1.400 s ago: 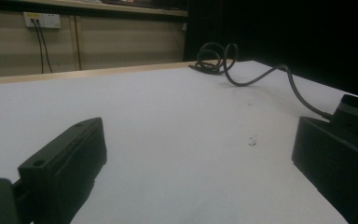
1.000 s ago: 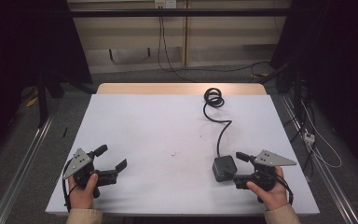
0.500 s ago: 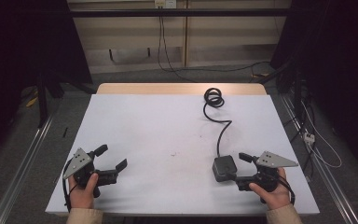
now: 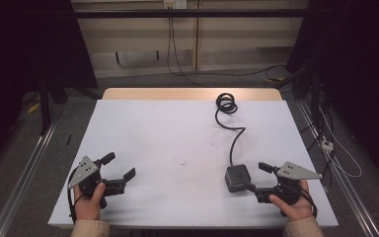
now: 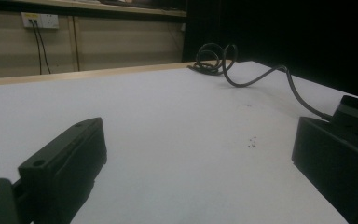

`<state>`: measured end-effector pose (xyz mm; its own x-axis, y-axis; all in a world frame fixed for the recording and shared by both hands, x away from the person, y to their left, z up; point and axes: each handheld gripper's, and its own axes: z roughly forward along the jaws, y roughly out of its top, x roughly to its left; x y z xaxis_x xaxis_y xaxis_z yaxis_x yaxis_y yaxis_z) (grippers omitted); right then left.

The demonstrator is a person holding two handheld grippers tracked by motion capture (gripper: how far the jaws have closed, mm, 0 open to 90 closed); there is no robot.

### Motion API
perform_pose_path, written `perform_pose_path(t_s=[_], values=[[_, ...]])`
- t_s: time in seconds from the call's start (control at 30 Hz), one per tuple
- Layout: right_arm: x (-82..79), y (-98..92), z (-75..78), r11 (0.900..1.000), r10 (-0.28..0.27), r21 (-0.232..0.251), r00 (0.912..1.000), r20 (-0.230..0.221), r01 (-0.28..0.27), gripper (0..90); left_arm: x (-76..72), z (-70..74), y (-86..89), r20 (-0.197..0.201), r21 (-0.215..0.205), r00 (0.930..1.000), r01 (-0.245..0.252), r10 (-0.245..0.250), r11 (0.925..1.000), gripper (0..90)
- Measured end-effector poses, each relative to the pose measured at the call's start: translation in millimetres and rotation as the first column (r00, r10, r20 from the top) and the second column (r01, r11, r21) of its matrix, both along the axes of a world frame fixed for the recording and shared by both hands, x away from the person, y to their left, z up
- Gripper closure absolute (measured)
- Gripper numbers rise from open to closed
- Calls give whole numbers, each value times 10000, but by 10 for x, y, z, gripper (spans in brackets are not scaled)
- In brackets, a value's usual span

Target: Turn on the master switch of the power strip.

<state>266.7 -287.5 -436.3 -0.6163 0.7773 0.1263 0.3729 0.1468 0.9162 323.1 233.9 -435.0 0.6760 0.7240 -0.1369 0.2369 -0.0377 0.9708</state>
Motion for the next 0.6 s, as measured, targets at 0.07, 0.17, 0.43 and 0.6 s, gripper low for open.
perform_pose_path(t_s=[0.07, 0.17, 0.43, 0.6], values=[[-5, -12, -5, 10000, 15, -6, 10000, -13, -15, 122, 1, 0, -1, 2, -31, 10000, -16, 16, 10000, 27], [-11, -34, -15, 10000, -4, -26, 10000, -10, 4, 122, 2, 1, 0, 7, -37, 10000, -22, 22, 10000, 27], [-28, -107, -38, 9999, -128, 5, 9999, -54, 128, 123, 6, 1, 0, 22, -20, 10000, -15, 15, 10000, 27], [-34, -123, -56, 9998, -167, -85, 9998, -54, 167, 123, 8, 1, -4, 26, -30, 10000, -1, 1, 10000, 27]])
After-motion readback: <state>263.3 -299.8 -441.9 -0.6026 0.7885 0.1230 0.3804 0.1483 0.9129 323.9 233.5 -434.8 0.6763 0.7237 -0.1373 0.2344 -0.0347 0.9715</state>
